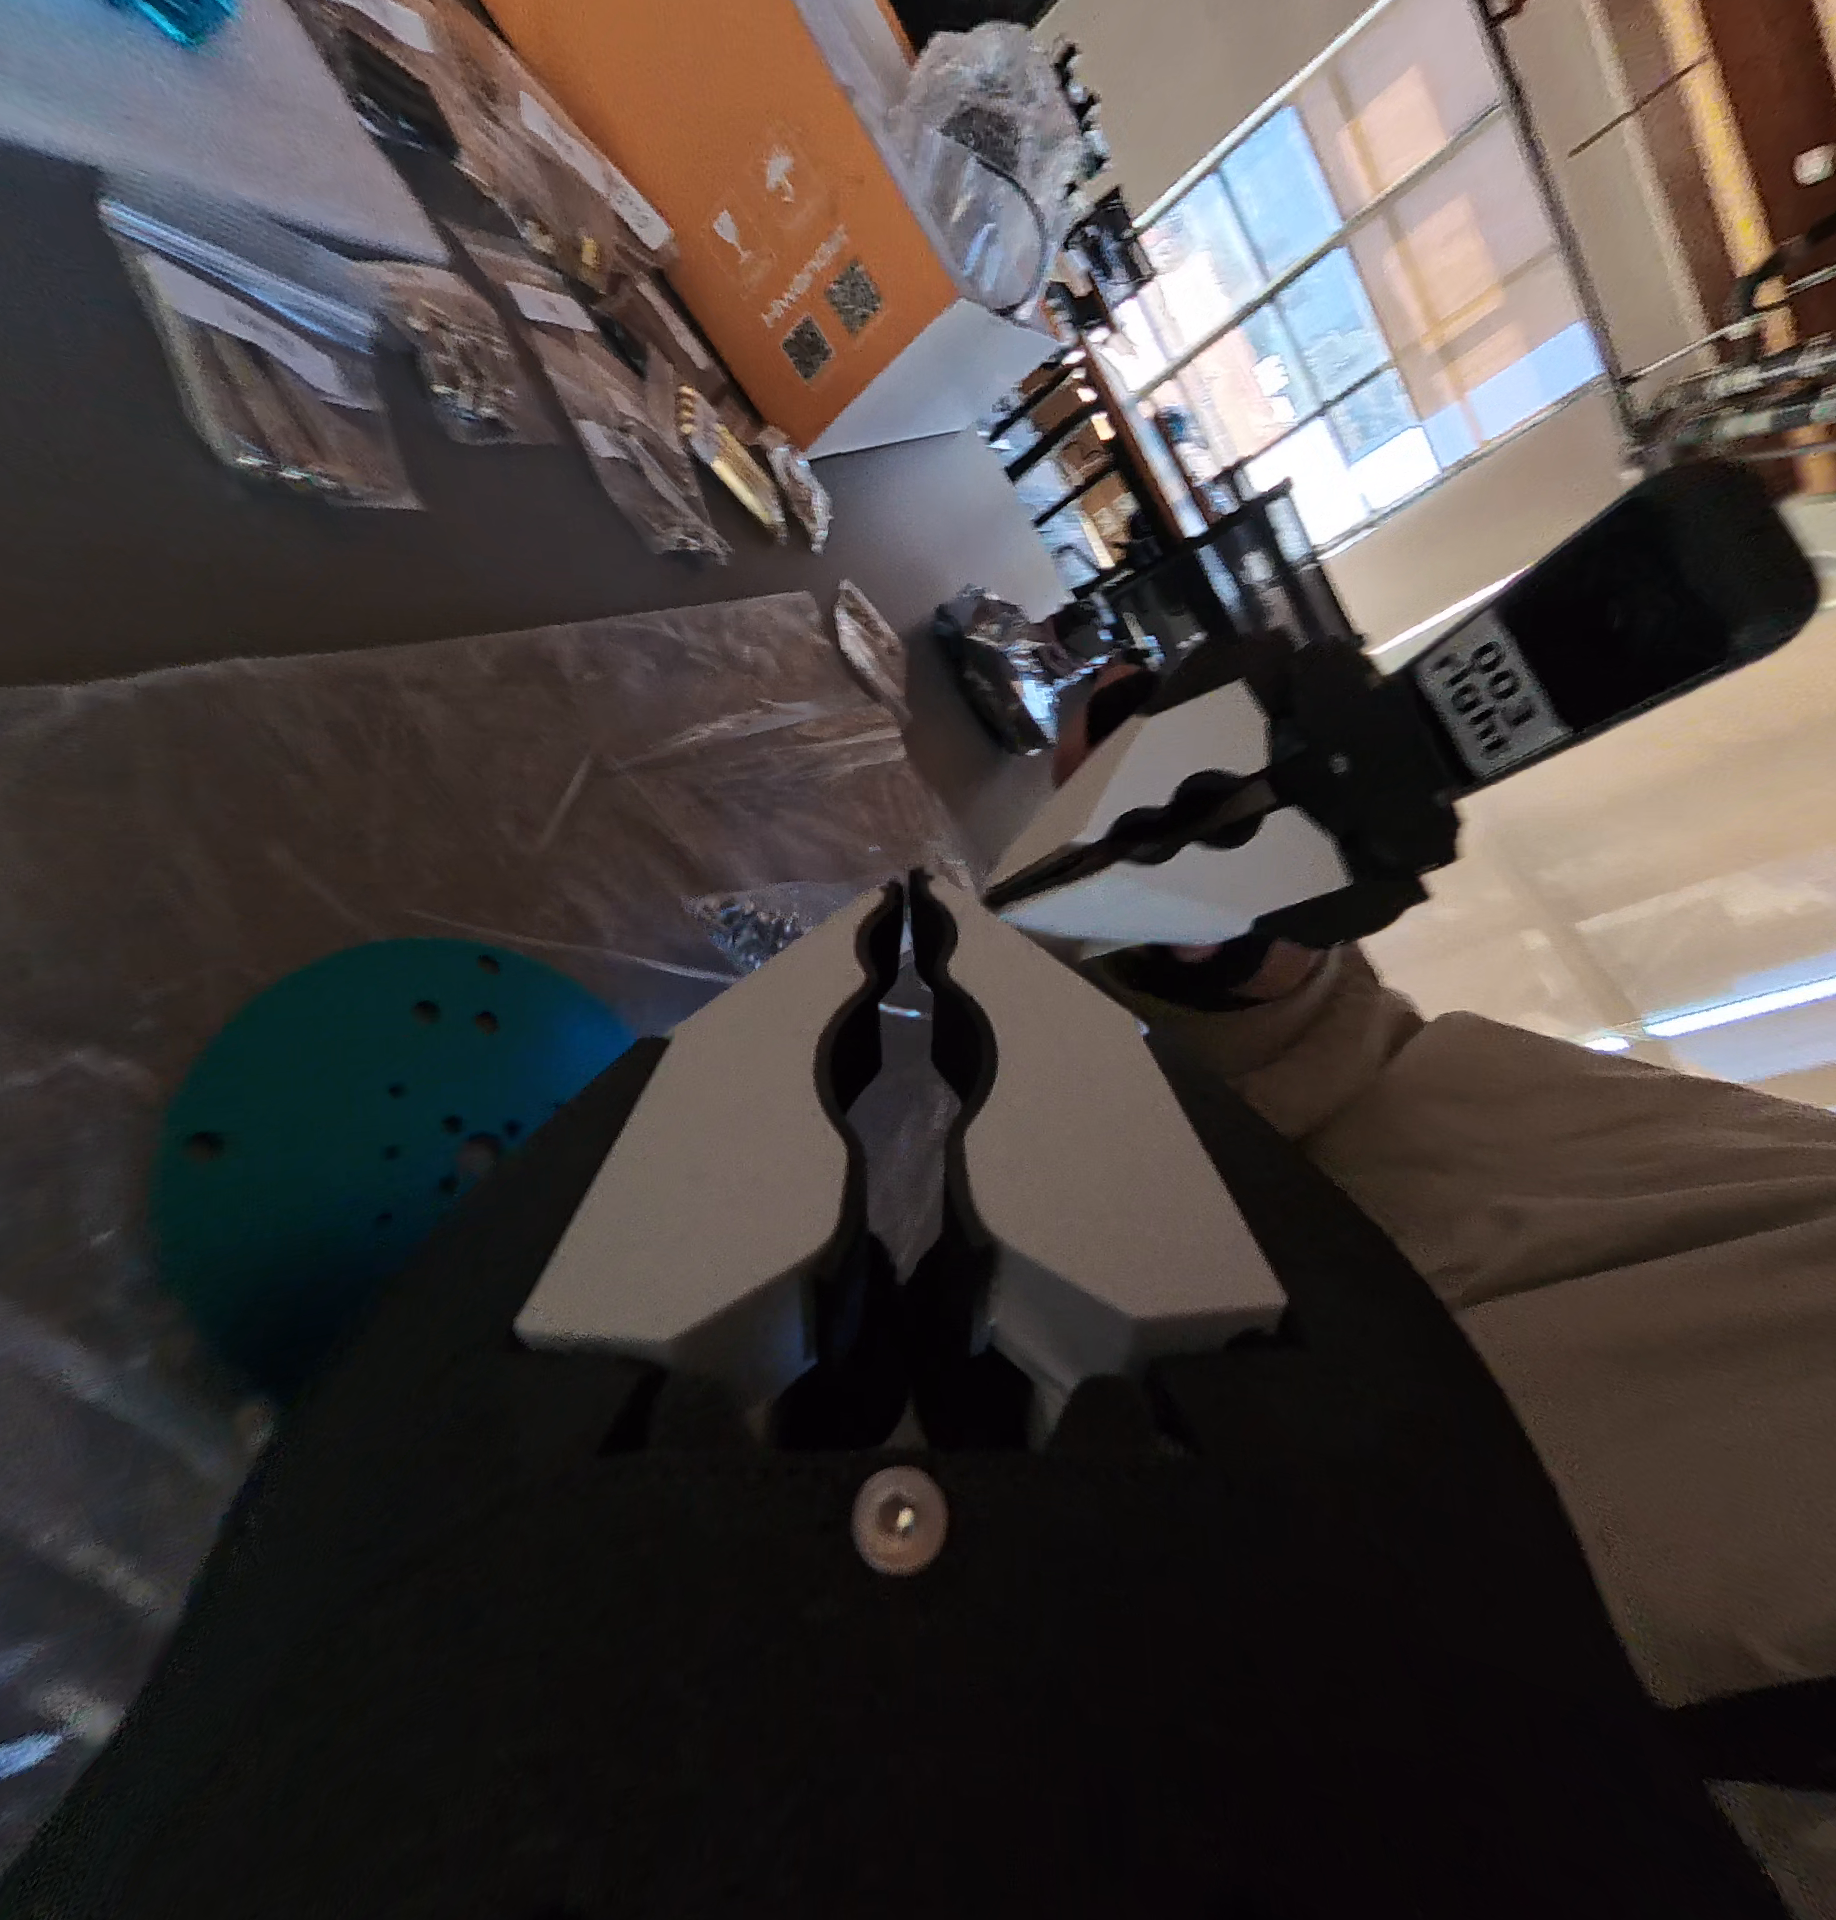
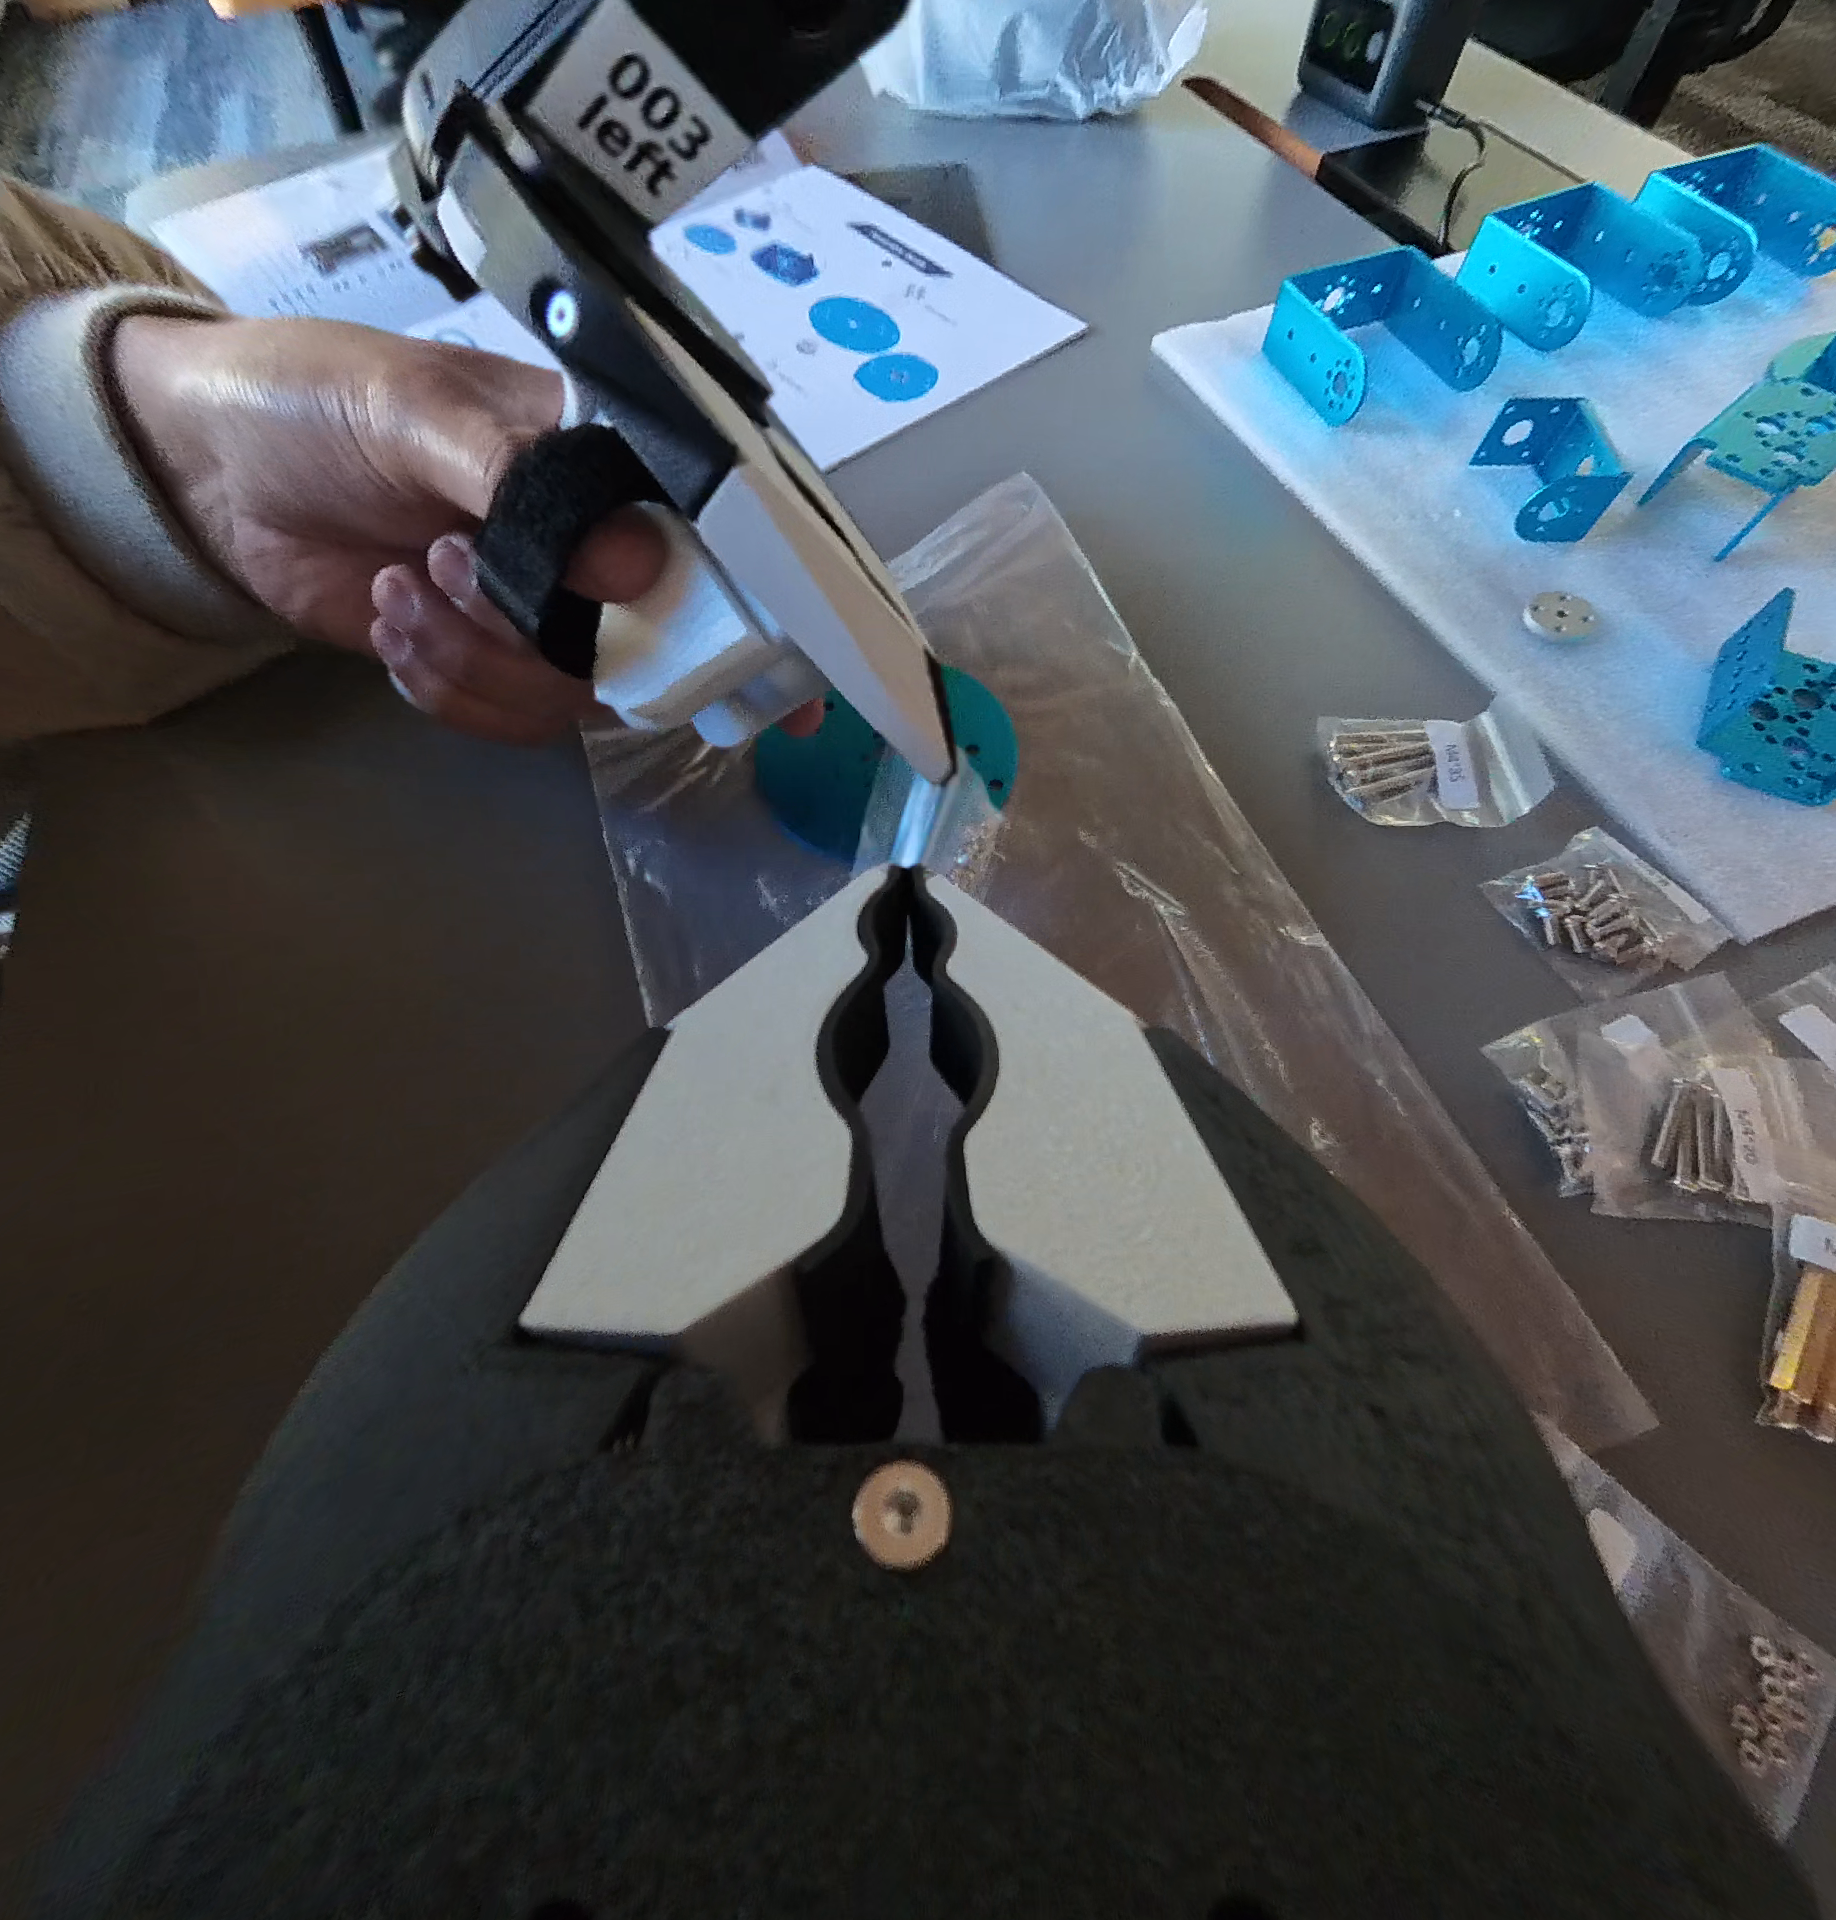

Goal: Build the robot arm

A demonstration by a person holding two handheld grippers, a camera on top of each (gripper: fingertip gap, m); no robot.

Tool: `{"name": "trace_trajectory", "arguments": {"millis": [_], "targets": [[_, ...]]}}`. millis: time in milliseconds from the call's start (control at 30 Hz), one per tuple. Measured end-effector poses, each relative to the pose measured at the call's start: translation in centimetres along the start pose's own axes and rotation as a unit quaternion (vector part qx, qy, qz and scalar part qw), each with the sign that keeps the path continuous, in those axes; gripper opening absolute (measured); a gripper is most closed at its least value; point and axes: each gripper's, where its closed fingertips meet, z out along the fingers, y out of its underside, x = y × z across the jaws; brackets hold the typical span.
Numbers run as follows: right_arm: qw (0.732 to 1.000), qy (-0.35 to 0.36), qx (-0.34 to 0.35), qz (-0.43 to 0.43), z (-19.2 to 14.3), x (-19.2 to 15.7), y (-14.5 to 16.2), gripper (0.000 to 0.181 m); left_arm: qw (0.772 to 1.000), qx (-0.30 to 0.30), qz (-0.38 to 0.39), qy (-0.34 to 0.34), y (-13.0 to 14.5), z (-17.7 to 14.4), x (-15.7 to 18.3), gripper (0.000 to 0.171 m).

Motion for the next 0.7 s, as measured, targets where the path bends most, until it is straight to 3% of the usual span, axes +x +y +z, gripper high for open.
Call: {"name": "trace_trajectory", "arguments": {"millis": [100, 167, 233, 267, 300, 333, 367, 433, 533, 600, 667, 700], "targets": [[0.999, -0.041, 0.010, 0.022, -0.2, -0.6, -0.2, 0.003, 1.000, -0.005, -0.012, -0.010, 0.7, -0.6, -0.4, 0.001], [0.998, -0.060, -0.023, 0.021, 0.7, -1.7, 0.7, 0.044, 0.998, 0.002, -0.058, 0.026, 0.9, -0.2, 0.5, 0.001], [0.999, -0.032, -0.044, -0.005, 1.8, -1.8, 1.5, 0.053, 0.994, 0.008, -0.089, 0.063, 0.9, 0.4, 1.6, 0.001], [0.998, -0.006, -0.053, -0.022, 2.2, -1.5, 1.8, 0.044, 0.992, 0.009, -0.097, 0.075, 0.8, 0.7, 2.0, 0.001], [0.997, 0.020, -0.061, -0.041, 2.2, -1.1, 2.0, 0.019, 0.992, 0.005, -0.097, 0.075, 1.0, 1.0, 2.1, 0.001], [0.996, 0.038, -0.057, -0.062, 2.0, -0.7, 1.8, 0.006, 0.994, 0.001, -0.087, 0.073, 1.1, 1.1, 2.2, 0.001], [0.995, 0.050, -0.054, -0.071, 1.7, -0.5, 1.6, 0.004, 0.995, -0.001, -0.073, 0.064, 1.1, 0.8, 2.0, 0.005], [0.996, 0.046, -0.055, -0.062, 1.1, -0.2, 1.5, 0.004, 0.999, 0.007, -0.034, 0.013, 0.5, -0.9, 0.9, 0.030], [0.997, 0.043, -0.047, -0.044, 0.0, 0.5, 1.0, 0.004, 0.991, 0.058, 0.057, -0.109, -2.0, -7.5, -2.6, 0.031], [0.996, 0.056, -0.044, -0.046, -0.6, 1.3, 0.7, 0.004, 0.948, 0.076, 0.130, -0.280, -3.7, -14.0, -7.4, 0.026], [0.996, 0.063, -0.040, -0.043, -1.1, 1.9, 0.5, 0.004, 0.863, 0.031, 0.181, -0.471, -4.2, -20.7, -12.2, 0.023], [0.996, 0.065, -0.038, -0.041, -1.2, 2.2, 0.4, 0.004, 0.826, 0.002, 0.190, -0.530, -4.0, -23.0, -13.5, 0.023]]}}
